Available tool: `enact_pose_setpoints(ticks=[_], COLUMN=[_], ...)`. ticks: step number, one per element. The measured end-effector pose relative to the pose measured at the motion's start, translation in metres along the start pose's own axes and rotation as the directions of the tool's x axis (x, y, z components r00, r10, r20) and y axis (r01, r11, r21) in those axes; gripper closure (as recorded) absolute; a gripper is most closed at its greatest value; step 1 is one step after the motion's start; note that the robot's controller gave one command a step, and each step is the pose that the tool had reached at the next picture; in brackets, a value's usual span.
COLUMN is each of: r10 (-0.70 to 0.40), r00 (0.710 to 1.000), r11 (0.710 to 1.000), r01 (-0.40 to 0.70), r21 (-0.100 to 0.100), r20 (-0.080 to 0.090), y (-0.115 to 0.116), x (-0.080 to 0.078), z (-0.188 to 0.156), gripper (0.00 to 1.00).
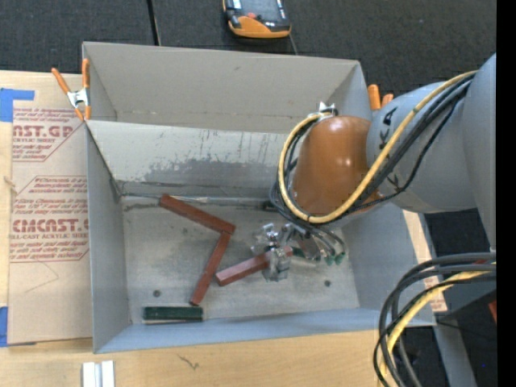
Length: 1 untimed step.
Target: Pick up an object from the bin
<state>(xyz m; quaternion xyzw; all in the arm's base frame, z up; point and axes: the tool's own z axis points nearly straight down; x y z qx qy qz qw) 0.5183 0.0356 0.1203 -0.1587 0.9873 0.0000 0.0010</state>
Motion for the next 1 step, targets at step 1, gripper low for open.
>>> enact_pose_setpoints(ticks=[1], r10=[0.000], r00=[1.000], r11=[1.000], r01=[0.000], r21=[0.001], r20=[0.004], y=[0.0000], x=[-0.0008], z=[-0.0065], gripper=[1.00])
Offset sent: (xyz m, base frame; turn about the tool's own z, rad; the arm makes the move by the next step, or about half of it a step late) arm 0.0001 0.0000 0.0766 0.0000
